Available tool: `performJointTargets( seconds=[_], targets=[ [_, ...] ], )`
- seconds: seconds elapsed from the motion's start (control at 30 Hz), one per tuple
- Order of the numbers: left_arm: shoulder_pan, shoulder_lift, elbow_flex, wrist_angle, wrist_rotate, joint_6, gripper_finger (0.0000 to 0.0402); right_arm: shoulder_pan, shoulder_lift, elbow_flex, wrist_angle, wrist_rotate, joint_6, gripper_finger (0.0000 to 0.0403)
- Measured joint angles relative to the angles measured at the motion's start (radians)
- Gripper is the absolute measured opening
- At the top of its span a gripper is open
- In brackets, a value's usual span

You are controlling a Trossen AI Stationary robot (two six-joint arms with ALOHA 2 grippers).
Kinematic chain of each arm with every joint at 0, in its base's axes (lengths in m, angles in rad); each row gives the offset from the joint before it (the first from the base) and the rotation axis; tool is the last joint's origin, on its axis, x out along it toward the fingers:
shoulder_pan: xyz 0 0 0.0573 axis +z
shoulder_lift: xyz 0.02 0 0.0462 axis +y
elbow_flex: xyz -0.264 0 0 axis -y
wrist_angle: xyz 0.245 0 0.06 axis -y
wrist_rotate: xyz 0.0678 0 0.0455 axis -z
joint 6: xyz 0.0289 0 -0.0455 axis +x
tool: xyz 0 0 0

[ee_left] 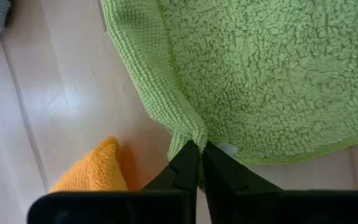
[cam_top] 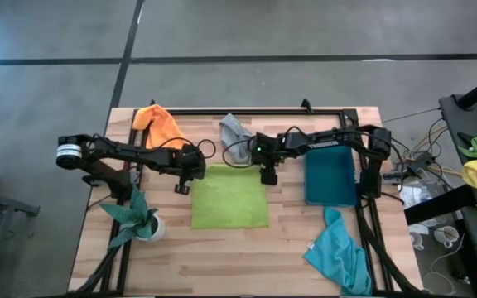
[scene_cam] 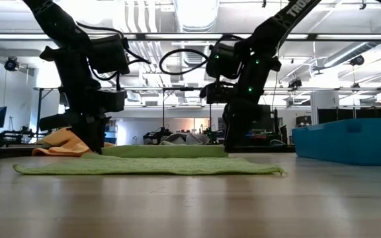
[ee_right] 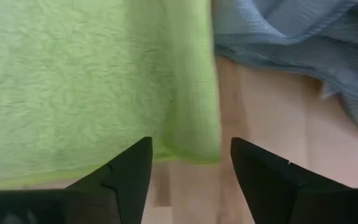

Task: Roll microfiber towels into tight, uniform cylinder then place into a basket
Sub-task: Roll the green towel

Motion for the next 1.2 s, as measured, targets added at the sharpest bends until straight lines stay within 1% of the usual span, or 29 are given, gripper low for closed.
performJointTargets(
  seconds=[0.2,0.53,0.67,0.73,0.83,0.93,1.13,1.2],
  targets=[
    [0.000,0.000,0.000,0.000,0.002,0.000,0.0000,-0.003,0.005,0.001,0.016,-0.001,-0.002,0.0166],
    [0.000,-0.001,0.000,-0.004,0.002,-0.001,0.0000,0.004,0.021,0.002,0.029,0.032,-0.070,0.0060],
    [0.000,-0.003,0.001,-0.014,0.001,-0.001,0.0000,0.013,0.020,0.036,0.001,0.151,-0.126,0.0017],
    [0.000,-0.004,0.006,-0.015,-0.013,-0.002,0.0000,0.017,0.016,0.061,-0.012,0.212,-0.166,0.0012],
    [0.000,-0.013,0.006,-0.015,-0.047,-0.014,0.0000,0.016,0.013,0.089,-0.009,0.257,-0.214,0.0010],
    [0.001,-0.017,-0.001,-0.014,-0.076,-0.053,0.0000,0.022,0.013,0.084,-0.007,0.296,-0.265,0.0010],
    [-0.001,-0.017,-0.016,0.002,-0.079,-0.080,0.0000,0.040,0.013,0.025,0.020,0.308,-0.350,0.0009],
    [-0.001,-0.017,-0.016,0.003,-0.088,-0.080,0.0000,0.046,0.013,0.003,0.048,0.333,-0.371,0.0009]
  ],
)
